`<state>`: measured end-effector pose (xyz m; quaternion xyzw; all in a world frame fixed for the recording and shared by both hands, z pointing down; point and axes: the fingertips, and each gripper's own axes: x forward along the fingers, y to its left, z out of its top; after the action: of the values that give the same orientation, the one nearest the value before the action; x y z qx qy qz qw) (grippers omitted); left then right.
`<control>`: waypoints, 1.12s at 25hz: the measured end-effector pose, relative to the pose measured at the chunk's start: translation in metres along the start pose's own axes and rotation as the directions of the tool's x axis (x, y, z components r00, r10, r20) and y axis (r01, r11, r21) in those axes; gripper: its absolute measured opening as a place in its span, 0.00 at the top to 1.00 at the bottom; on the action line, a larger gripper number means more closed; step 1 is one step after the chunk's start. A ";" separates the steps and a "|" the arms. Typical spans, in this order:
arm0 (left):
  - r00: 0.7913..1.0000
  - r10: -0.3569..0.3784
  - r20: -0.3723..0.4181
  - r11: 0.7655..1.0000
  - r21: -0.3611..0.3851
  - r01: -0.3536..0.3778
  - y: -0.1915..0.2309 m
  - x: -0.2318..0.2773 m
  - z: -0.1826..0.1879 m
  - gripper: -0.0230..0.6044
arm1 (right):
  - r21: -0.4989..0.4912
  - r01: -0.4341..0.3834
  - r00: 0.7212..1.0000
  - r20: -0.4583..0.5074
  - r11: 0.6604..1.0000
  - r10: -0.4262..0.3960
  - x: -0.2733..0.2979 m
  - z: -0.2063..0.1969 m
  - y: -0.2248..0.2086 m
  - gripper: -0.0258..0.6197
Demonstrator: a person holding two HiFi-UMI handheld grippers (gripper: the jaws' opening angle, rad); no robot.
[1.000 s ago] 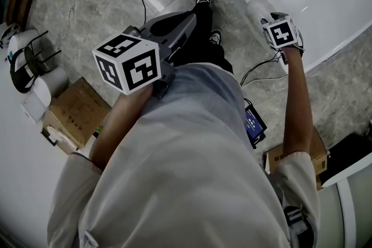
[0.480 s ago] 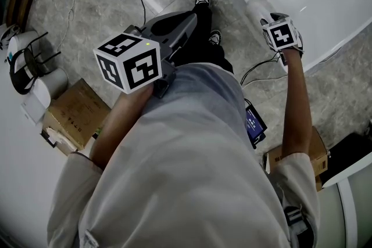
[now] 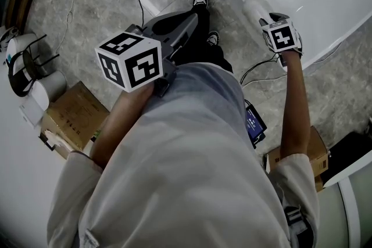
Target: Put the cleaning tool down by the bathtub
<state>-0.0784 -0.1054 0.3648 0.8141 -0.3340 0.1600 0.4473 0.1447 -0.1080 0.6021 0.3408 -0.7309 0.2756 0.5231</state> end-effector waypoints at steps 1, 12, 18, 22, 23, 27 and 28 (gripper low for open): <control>1.000 -0.001 0.001 1.000 0.001 0.001 0.000 0.000 0.000 0.95 | 0.001 0.002 1.000 0.009 1.000 -0.002 -0.001 0.002 0.000 0.74; 1.000 -0.018 0.019 1.000 0.018 0.018 -0.007 0.000 0.001 0.95 | 0.096 -0.012 0.979 0.201 0.995 -0.008 -0.039 0.035 0.014 0.81; 0.999 -0.020 0.030 0.999 0.033 0.019 -0.011 0.003 -0.002 0.95 | 0.183 -0.022 0.952 0.304 0.983 -0.036 -0.062 0.043 0.019 0.83; 0.999 -0.025 0.040 0.999 0.045 0.023 -0.014 0.001 -0.002 0.95 | 0.263 -0.074 0.929 0.369 0.962 -0.030 -0.076 0.048 0.025 0.85; 0.999 -0.025 0.043 0.999 0.049 0.023 -0.014 0.001 -0.002 0.95 | 0.290 -0.090 0.921 0.387 0.953 -0.031 -0.079 0.048 0.027 0.85; 0.997 -0.037 0.067 0.997 0.064 0.033 -0.018 -0.003 -0.003 0.95 | 0.365 -0.113 0.891 0.449 0.924 -0.068 -0.101 0.049 0.031 0.88; 0.997 -0.036 0.070 0.997 0.067 0.031 -0.018 -0.004 -0.003 0.95 | 0.369 -0.113 0.886 0.458 0.923 -0.075 -0.105 0.050 0.033 0.88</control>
<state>-0.0684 -0.0946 0.3531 0.8390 -0.3305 0.1344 0.4108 0.1131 -0.1030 0.4852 0.4854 -0.7692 0.3295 0.2533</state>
